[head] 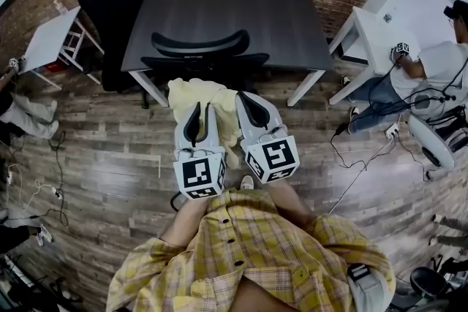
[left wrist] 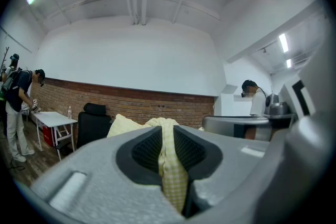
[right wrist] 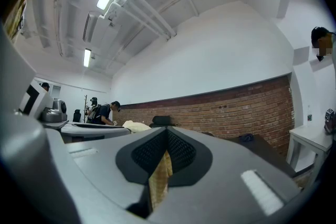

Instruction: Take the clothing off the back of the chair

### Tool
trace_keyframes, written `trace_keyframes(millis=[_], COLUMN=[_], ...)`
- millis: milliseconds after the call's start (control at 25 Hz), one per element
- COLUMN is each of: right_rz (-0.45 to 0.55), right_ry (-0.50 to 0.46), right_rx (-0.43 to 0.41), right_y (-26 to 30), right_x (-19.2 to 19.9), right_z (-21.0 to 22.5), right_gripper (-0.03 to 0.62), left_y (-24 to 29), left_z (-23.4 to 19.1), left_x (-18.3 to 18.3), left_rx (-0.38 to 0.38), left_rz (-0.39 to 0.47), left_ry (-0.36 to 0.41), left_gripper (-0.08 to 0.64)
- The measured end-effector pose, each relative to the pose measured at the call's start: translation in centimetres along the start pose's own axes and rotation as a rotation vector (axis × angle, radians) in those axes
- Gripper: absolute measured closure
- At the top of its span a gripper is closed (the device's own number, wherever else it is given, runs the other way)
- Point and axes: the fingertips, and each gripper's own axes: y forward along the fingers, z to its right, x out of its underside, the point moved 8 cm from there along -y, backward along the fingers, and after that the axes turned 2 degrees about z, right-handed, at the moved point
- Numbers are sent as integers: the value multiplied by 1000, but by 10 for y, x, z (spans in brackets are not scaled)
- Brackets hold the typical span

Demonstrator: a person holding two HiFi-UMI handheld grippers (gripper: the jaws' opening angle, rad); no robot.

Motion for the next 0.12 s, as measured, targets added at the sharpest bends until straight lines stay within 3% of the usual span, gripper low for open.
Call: trace_keyframes(millis=[120], right_rz=[1], right_ry=[-2], right_rx=[-1], right_y=[-1], right_x=[-1], right_z=[-3], right_gripper=[594], left_y=[-2], left_z=[-2], left_x=[-1], left_rx=[-2], left_rz=[0], left_ry=[0], left_gripper=[494])
